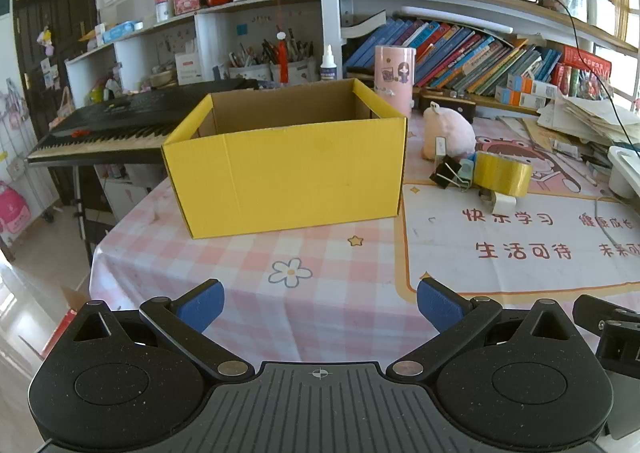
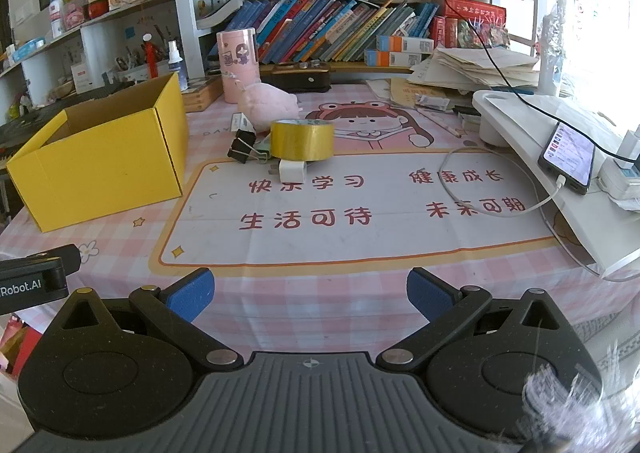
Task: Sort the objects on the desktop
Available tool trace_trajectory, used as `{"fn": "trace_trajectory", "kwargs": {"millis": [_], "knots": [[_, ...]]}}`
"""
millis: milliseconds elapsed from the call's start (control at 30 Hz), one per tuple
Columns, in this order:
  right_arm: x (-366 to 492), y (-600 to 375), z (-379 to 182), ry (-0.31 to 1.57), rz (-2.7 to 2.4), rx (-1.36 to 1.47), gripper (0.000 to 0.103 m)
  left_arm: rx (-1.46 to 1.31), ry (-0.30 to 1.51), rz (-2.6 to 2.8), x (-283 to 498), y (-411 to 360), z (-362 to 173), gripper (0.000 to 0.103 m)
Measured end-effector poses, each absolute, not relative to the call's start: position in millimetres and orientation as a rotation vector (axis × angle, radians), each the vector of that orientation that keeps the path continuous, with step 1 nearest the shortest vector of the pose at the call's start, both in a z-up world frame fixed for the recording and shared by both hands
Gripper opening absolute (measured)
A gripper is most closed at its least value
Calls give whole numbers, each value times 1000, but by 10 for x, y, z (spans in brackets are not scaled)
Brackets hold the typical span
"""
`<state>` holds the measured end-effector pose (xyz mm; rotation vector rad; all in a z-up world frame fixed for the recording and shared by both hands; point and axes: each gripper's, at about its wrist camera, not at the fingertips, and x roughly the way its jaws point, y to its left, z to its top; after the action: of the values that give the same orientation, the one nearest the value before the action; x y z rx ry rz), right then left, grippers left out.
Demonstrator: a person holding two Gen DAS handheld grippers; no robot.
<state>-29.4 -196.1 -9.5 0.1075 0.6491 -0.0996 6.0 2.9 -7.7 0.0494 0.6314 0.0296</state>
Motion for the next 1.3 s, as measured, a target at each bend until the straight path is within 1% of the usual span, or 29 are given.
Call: {"fn": "trace_trajectory", "kwargs": {"millis": [1300], "knots": [[-278,-1932,-75,638,-94,109,103,62,632,27,33,20,-27,103]]}}
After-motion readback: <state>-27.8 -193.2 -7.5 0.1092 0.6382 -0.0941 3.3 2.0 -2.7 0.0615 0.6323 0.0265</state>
